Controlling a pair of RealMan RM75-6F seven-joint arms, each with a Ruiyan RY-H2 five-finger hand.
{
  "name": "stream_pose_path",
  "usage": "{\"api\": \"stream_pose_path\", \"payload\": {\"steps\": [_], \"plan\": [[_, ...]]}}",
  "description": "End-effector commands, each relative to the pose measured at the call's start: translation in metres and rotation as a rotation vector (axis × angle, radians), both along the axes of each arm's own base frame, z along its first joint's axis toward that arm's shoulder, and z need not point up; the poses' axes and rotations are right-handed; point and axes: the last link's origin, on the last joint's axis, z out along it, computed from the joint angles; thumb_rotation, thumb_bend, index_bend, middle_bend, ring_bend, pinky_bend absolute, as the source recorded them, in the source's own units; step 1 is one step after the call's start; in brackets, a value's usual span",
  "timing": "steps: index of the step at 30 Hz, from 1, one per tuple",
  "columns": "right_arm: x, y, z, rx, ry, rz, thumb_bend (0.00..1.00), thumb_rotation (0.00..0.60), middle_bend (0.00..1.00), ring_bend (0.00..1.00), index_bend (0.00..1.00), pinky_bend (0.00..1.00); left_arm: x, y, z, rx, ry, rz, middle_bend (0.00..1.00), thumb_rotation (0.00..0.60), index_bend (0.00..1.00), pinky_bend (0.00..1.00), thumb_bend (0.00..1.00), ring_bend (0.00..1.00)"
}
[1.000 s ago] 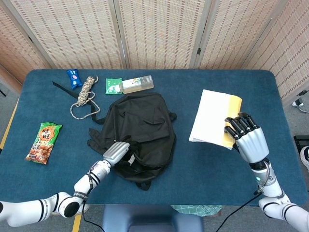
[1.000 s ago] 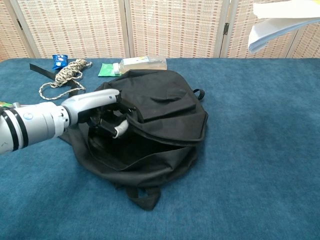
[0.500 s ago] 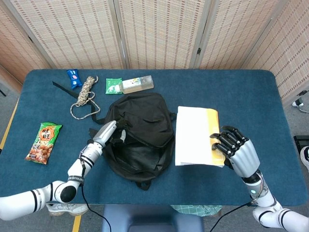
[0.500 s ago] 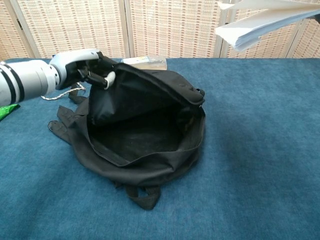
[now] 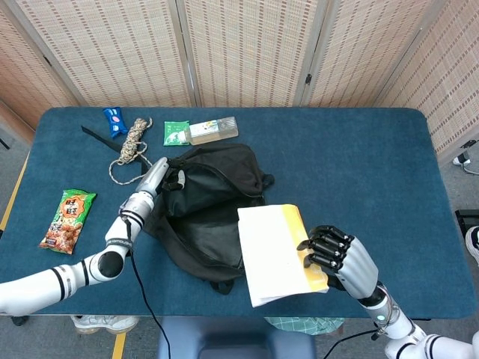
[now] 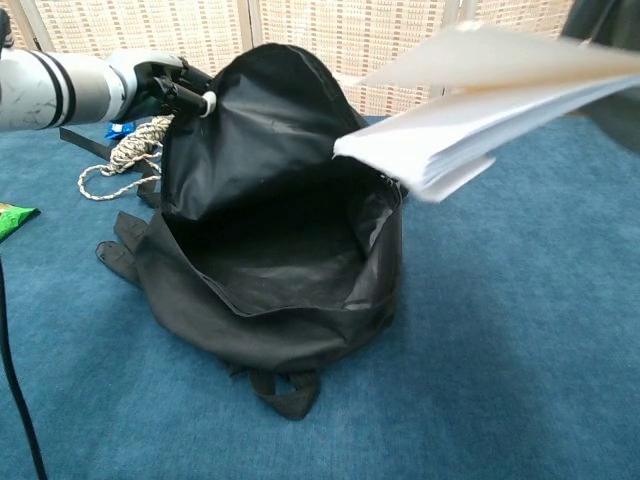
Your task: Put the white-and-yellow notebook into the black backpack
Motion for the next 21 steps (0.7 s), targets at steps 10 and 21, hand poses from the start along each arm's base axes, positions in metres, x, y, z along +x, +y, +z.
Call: {"api": "stream_pose_path", "payload": {"steps": [10, 21], "plan": [[0.040, -0.037, -0.067, 0.172, 0.053, 0.032, 0.47, 0.600, 0.50, 0.51, 0.82, 0.41, 0.022, 0.017, 0.000, 0.008, 0.058, 0.046, 0.35, 0.600, 0.60, 0.09, 0.76, 0.32], [0.063, -0.077, -0.126, 0.233, 0.128, 0.001, 0.47, 0.600, 0.51, 0.51, 0.82, 0.41, 0.025, 0.022, 0.001, 0.007, 0.065, 0.076, 0.35, 0.600, 0.60, 0.09, 0.76, 0.32]]}}
